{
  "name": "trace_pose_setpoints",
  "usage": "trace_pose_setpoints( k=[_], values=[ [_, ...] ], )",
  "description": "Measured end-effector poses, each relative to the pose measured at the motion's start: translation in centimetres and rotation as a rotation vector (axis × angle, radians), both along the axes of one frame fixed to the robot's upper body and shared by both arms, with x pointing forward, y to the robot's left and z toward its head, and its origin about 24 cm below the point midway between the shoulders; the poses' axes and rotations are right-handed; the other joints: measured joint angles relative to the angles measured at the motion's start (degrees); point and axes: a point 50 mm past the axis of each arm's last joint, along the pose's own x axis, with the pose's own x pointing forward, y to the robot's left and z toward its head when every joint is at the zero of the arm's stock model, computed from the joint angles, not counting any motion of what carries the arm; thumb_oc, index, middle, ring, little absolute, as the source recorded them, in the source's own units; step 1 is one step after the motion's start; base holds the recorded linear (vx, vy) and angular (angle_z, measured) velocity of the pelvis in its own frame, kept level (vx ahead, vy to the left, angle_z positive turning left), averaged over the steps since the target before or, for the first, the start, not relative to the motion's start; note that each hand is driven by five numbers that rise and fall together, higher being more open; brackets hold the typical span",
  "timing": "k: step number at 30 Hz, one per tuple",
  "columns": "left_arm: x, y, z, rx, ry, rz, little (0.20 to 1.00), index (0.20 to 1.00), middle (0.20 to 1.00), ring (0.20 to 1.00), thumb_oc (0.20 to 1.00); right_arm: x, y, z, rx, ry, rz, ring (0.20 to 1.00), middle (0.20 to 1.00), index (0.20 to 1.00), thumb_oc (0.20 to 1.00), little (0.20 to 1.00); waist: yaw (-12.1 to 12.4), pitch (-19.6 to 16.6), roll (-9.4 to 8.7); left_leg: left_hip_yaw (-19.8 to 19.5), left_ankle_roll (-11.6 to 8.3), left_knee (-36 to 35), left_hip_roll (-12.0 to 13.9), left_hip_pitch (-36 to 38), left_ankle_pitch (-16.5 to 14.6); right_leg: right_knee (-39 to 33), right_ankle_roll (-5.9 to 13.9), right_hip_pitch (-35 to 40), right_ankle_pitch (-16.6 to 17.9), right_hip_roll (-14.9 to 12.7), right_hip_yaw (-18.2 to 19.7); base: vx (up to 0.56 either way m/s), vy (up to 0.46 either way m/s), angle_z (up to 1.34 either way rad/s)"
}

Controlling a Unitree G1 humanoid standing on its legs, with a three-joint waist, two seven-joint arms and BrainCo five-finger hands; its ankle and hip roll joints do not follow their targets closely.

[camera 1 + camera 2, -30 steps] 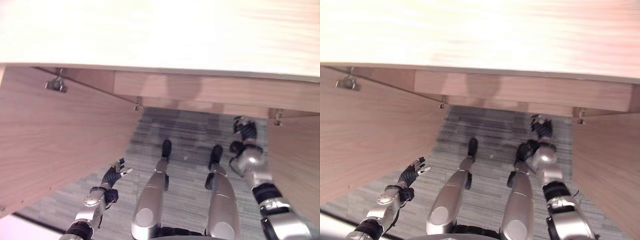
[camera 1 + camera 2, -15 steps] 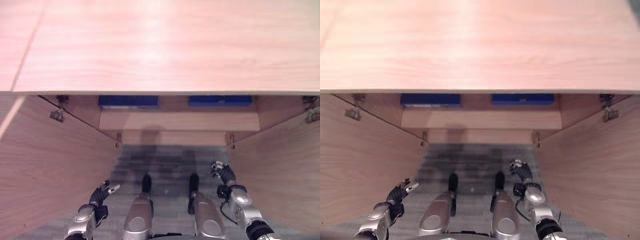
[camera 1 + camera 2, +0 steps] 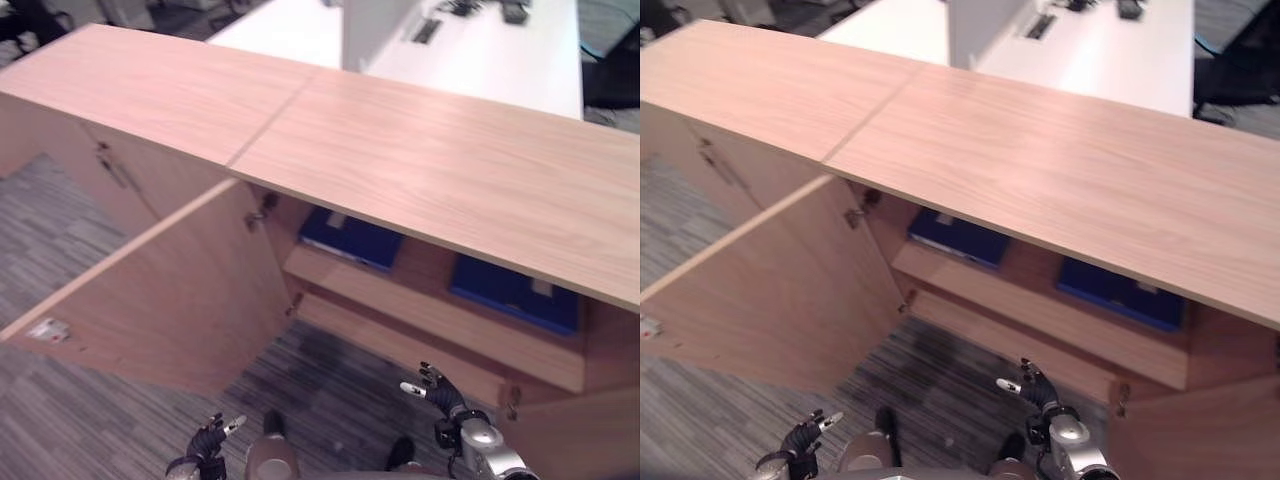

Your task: Put the empty folder in the office cabinet

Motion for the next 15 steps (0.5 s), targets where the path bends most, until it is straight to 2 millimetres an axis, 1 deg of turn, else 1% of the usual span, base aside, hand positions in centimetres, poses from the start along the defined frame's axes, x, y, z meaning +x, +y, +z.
trace_pose_setpoints(
  k=[1, 2, 3, 4, 5, 6, 7, 8, 9, 10, 11, 13, 14, 15],
  values=[
    [-0.4, 0.2, -0.2, 0.004, 0.023, 0.008, 1.0, 1.0, 1.0, 1.0, 1.0, -0.7, -0.4, -0.3, -0.01, 0.025, -0.008, 1.0, 1.0, 1.0, 1.0, 1.0, -0.4, -1.0, 0.37, 0.3, -2.11, 0.3, 0.4, 1.2, -3.6, 1.1, 1.18, 0.9, -0.3, -1.4, -1.4, -0.05, 0.271, 1.03],
    [-0.8, 0.4, -0.2, 0.006, 0.034, 0.037, 1.0, 1.0, 1.0, 1.0, 1.0, -1.0, -0.7, -0.3, -0.016, 0.033, -0.011, 1.0, 1.0, 1.0, 1.0, 1.0, -0.4, -1.5, 0.84, 1.1, -2.38, -0.8, 0.0, 1.5, -6.3, 2.5, 1.69, 1.1, -0.4, -1.8, -1.7, -0.08, 0.189, 0.78],
    [-1.0, 1.7, 0.1, 0.041, 0.044, 0.054, 1.0, 1.0, 1.0, 1.0, 1.0, -1.1, 0.4, -0.8, 0.016, 0.047, -0.025, 1.0, 1.0, 1.0, 1.0, 1.0, 0.3, -1.9, -1.3, 1.6, -1.08, -1.3, -2.3, 1.4, -6.6, 4.4, 1.4, 0.9, -0.2, -4.5, -1.2, -0.1, 0.36, 0.8],
    [-1.4, 3.0, 0.4, 0.081, 0.06, 0.078, 1.0, 1.0, 1.0, 1.0, 1.0, -1.6, 1.9, -1.2, 0.065, 0.065, -0.02, 1.0, 1.0, 1.0, 1.0, 1.0, 0.1, -3.0, -2.3, -1.2, 0.41, -2.3, -3.6, 0.9, -6.3, 10.0, 1.65, -1.8, -1.8, -5.6, -0.4, -0.09, 0.347, 0.69],
    [-1.3, 3.4, 0.6, 0.092, 0.053, 0.077, 1.0, 1.0, 1.0, 1.0, 1.0, -1.5, 2.3, -1.2, 0.077, 0.064, -0.017, 1.0, 1.0, 1.0, 1.0, 1.0, 0.0, -3.1, -2.09, -2.0, 1.11, -3.3, -3.3, 1.0, -5.8, 10.9, 2.33, -2.8, -3.9, -4.3, 0.2, -0.09, 0.36, 0.71],
    [-1.9, 3.6, 0.5, 0.102, 0.071, 0.079, 1.0, 1.0, 1.0, 1.0, 1.0, -1.0, 2.4, -1.0, 0.083, 0.05, -0.012, 1.0, 1.0, 1.0, 1.0, 1.0, 0.3, -3.2, -1.8, -2.9, 1.52, -3.8, -3.2, 0.4, -5.6, 8.8, 2.45, -2.7, -4.3, -2.5, 0.6, -0.02, 0.195, 0.7],
    [-1.2, 4.2, 0.8, 0.122, 0.066, 0.061, 1.0, 1.0, 1.0, 1.0, 1.0, -1.2, 2.1, -1.1, 0.079, 0.056, -0.021, 1.0, 1.0, 1.0, 1.0, 1.0, -0.3, -3.6, -2.51, -4.6, 2.14, -3.7, -4.3, -1.3, -6.1, 5.7, 1.79, -2.1, -1.4, -1.6, 0.0, -0.03, 0.317, 0.91],
    [-1.7, 4.2, 0.8, 0.128, 0.076, 0.054, 1.0, 1.0, 1.0, 1.0, 1.0, -1.4, 2.2, -1.2, 0.081, 0.065, -0.026, 1.0, 1.0, 1.0, 1.0, 1.0, 0.7, -4.6, -4.08, -4.7, 2.63, -4.3, -6.6, -1.3, -6.4, 7.0, 0.87, -2.2, 0.7, -3.3, -0.8, -0.04, 0.312, 0.73],
    [-2.0, 4.1, 0.6, 0.128, 0.093, 0.036, 1.0, 1.0, 1.0, 1.0, 1.0, -1.3, 2.1, -1.2, 0.079, 0.063, -0.034, 1.0, 1.0, 1.0, 1.0, 1.0, 1.4, -5.6, -4.44, -3.2, 2.56, -4.1, -6.7, -1.2, -7.9, 6.9, 1.31, -1.7, 1.3, -4.1, -0.4, -0.06, 0.3, 0.59],
    [-2.2, 4.0, 0.5, 0.128, 0.11, 0.022, 1.0, 1.0, 1.0, 1.0, 1.0, -1.4, 1.9, -1.2, 0.074, 0.064, -0.043, 1.0, 1.0, 1.0, 1.0, 1.0, 1.5, -6.0, -4.57, -1.9, 2.49, -4.2, -6.6, -1.2, -7.8, 7.3, 1.35, -1.1, 1.3, -4.9, -0.9, -0.05, 0.255, 0.7],
    [-2.0, 3.7, 0.5, 0.121, 0.109, 0.018, 1.0, 1.0, 1.0, 1.0, 1.0, -1.6, 1.2, -1.4, 0.051, 0.079, -0.056, 1.0, 1.0, 1.0, 1.0, 1.0, 1.8, -5.9, -3.89, -1.9, 2.73, -4.8, -6.9, -1.1, -6.7, 9.6, 1.19, -0.9, 1.8, -6.1, -1.6, -0.05, 0.254, 0.87],
    [-1.8, 3.9, 0.6, 0.128, 0.108, 0.008, 1.0, 1.0, 1.0, 1.0, 1.0, -1.8, 1.1, -1.6, 0.047, 0.099, -0.076, 1.0, 1.0, 1.0, 1.0, 1.0, 2.5, -6.0, -3.65, -3.4, 3.44, -6.1, -8.2, -0.8, -5.7, 12.0, 1.1, -0.7, 3.4, -7.6, -1.9, -0.03, 0.166, 0.68],
    [-1.9, 4.1, 0.7, 0.139, 0.114, -0.002, 1.0, 1.0, 1.0, 1.0, 1.0, -1.7, 1.2, -1.6, 0.051, 0.102, -0.085, 1.0, 1.0, 1.0, 1.0, 1.0, 2.7, -5.8, -3.78, -4.2, 4.33, -6.8, -9.1, 0.3, -4.9, 14.5, 1.56, -1.0, 4.0, -8.6, -2.4, -0.08, 0.251, 0.51],
    [-1.8, 4.1, 0.7, 0.142, 0.116, -0.008, 1.0, 1.0, 1.0, 1.0, 1.0, -1.7, 1.1, -1.7, 0.046, 0.11, -0.087, 1.0, 1.0, 1.0, 1.0, 1.0, 2.8, -5.2, -2.9, -5.1, 5.01, -7.5, -9.2, 1.0, -4.5, 19.1, 2.49, -3.2, 3.5, -10.6, -2.2, -0.07, 0.297, 0.4]
  ],
)
